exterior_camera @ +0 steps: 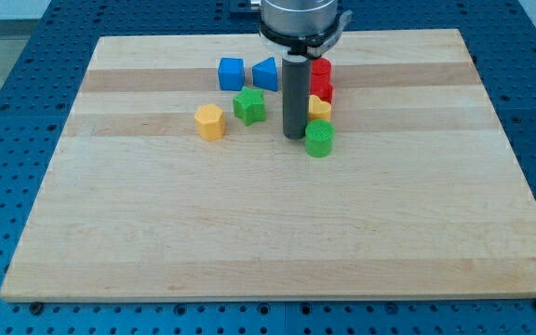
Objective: Push the green circle left a bit
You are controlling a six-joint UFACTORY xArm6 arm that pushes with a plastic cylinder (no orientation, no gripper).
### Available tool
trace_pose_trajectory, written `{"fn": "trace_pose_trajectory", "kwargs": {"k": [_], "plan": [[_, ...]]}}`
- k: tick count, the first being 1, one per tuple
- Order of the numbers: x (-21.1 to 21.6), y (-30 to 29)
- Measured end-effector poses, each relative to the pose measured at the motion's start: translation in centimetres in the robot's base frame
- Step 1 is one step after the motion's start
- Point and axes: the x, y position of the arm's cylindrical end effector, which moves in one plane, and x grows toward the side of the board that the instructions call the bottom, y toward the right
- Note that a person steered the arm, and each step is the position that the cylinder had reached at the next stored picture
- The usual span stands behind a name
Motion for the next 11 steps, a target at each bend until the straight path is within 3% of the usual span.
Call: {"fn": "trace_pose_trajectory", "kwargs": {"k": [3, 6, 9, 11], "plan": [[-3.9, -1.1], [-4.1, -1.2], [0.8, -2.3], [8.5, -1.1]]}}
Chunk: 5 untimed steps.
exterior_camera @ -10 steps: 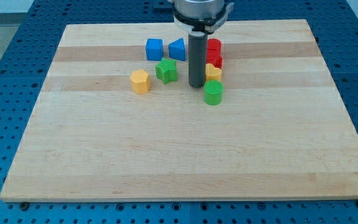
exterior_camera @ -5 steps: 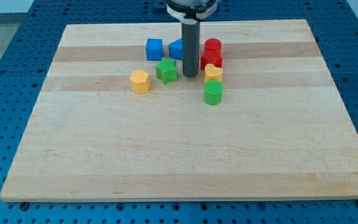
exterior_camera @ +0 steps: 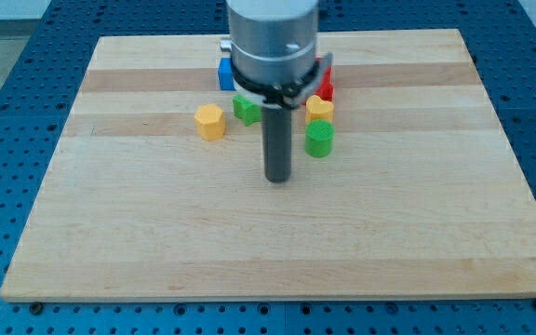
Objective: Push the green circle left a bit
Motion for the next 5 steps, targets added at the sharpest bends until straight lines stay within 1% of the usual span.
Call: {"fn": "trace_pose_trajectory", "kwargs": {"k": [1, 2, 3, 4, 5], "plan": [[0.0, 5.3], [-1.6, 9.1], [-3.5, 11.7], [-5.2, 11.3], [-5.5, 8.4]]}}
